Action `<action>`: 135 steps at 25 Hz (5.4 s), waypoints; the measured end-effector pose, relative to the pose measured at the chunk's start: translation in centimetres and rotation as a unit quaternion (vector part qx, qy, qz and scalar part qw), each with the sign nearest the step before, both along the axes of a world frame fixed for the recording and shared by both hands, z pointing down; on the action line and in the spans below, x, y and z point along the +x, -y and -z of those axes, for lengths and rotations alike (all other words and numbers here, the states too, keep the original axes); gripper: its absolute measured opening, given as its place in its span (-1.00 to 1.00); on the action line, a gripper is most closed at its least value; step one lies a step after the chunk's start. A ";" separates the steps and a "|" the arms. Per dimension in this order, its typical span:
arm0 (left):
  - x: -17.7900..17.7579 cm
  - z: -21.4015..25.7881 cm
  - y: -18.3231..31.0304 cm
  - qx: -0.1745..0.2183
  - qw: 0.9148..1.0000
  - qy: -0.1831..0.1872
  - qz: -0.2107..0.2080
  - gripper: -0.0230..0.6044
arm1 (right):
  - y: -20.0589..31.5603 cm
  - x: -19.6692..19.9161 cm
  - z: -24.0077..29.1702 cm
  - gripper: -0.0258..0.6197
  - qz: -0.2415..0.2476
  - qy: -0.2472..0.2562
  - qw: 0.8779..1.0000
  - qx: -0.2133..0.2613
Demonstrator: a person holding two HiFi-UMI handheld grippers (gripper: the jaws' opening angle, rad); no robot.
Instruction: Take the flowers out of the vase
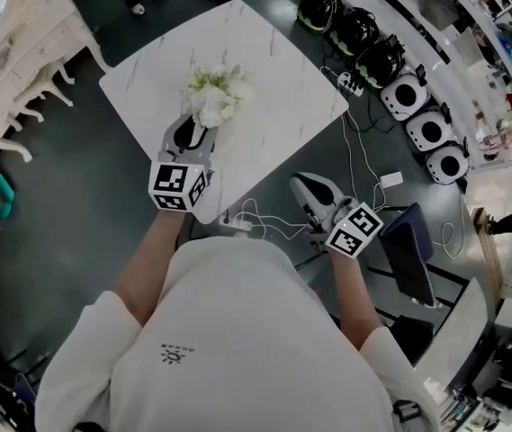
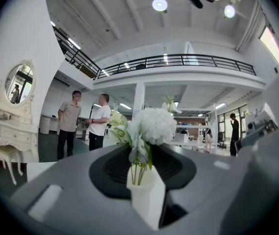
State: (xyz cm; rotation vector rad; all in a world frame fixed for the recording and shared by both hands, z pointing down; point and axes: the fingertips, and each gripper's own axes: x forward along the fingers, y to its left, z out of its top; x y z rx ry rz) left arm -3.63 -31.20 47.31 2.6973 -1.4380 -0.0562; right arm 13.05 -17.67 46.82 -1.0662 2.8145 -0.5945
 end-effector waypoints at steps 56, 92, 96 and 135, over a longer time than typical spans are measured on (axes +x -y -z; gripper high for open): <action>-1.5 13.6 -1.7 0.115 0.992 -0.053 -0.015 -0.60 | 1.7 -4.9 2.3 -0.92 0.055 0.005 0.998 0.033; -3.8 16.1 -2.9 0.138 0.988 -0.062 0.007 -0.92 | 2.2 -6.1 2.9 -0.92 0.060 0.014 0.997 0.039; -4.2 15.3 -2.9 0.133 0.990 -0.053 0.006 -0.93 | 2.2 -6.3 2.7 -0.92 0.062 0.015 0.997 0.038; -12.7 7.7 -7.0 0.046 0.994 -0.030 0.096 -0.93 | 2.5 -5.4 3.0 -0.92 0.036 0.004 0.998 0.053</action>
